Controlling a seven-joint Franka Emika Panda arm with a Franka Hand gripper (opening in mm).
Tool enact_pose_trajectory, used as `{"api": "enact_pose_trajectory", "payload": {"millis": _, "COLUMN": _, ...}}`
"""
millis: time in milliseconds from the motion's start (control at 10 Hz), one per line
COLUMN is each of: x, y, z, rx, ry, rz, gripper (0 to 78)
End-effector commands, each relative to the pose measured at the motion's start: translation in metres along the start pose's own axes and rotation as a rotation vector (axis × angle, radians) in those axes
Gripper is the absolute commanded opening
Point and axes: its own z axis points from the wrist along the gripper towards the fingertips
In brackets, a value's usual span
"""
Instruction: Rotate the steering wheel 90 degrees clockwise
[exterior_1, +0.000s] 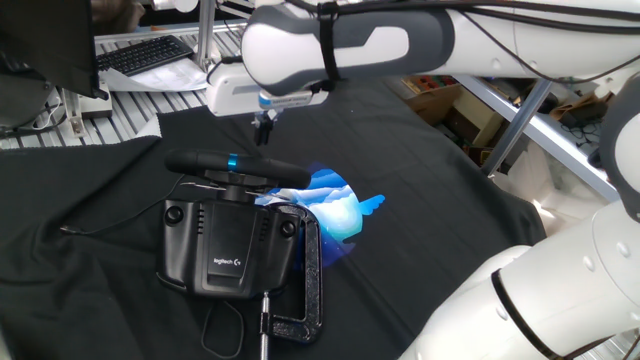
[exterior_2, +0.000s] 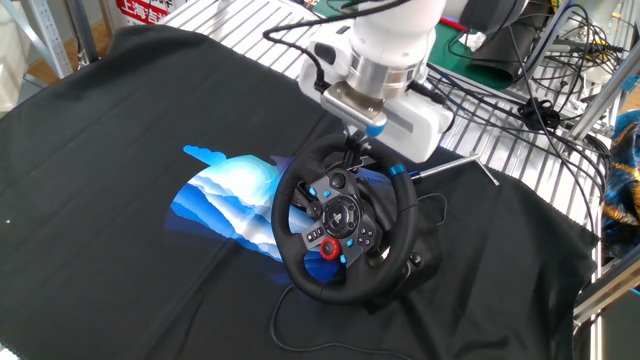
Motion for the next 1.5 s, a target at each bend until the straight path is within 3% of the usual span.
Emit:
{"api": "enact_pose_trajectory", "payload": {"millis": 100, "x": 0.0, "y": -0.001, "z": 0.002, "rx": -0.001, "ry": -0.009, "rz": 0.01, "gripper": 1.5}}
{"api": "enact_pose_trajectory", "payload": {"millis": 1100, "x": 0.012, "y": 0.01, "z": 0.021, "rx": -0.004, "ry": -0.031, "rz": 0.05, "gripper": 1.5}}
{"api": "enact_pose_trajectory", "payload": {"millis": 1500, "x": 0.021, "y": 0.017, "z": 0.017, "rx": -0.002, "ry": -0.024, "rz": 0.068, "gripper": 1.5}}
